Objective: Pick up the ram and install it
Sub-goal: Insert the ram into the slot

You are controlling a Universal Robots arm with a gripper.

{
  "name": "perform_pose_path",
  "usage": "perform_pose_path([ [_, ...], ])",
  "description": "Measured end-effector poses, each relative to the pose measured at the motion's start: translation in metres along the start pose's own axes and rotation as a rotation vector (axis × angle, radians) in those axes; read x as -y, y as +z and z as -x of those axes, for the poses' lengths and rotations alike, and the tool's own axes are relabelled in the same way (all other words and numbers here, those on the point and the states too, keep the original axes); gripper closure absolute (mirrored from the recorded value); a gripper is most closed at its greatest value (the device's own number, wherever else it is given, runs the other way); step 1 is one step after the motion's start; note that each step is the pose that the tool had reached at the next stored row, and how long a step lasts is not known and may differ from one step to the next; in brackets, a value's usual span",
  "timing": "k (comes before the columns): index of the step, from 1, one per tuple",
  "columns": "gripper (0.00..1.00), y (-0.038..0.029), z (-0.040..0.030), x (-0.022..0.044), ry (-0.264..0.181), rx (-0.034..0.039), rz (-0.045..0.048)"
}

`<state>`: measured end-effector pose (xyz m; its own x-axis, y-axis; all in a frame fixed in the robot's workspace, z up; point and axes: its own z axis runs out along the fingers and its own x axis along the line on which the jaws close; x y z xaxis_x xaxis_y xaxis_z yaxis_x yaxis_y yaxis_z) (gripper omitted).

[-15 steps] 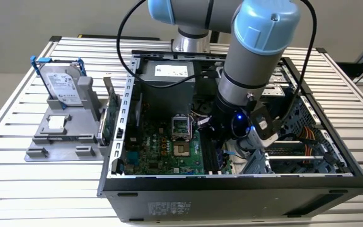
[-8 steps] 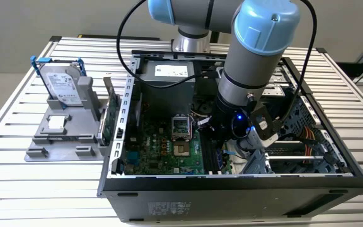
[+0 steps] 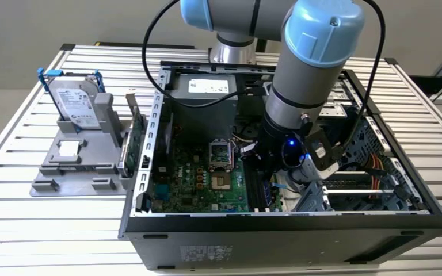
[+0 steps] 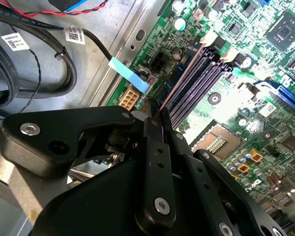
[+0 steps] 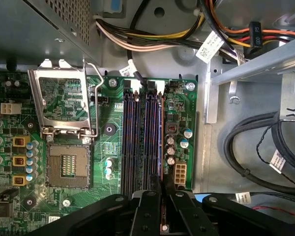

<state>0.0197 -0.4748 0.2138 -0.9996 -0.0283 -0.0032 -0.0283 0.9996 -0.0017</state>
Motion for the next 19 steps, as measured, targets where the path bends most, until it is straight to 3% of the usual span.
perform_pose_path([
  [19,1.0,0.0015,-0.0001,-0.0019,0.0,-0.0002,0.0],
])
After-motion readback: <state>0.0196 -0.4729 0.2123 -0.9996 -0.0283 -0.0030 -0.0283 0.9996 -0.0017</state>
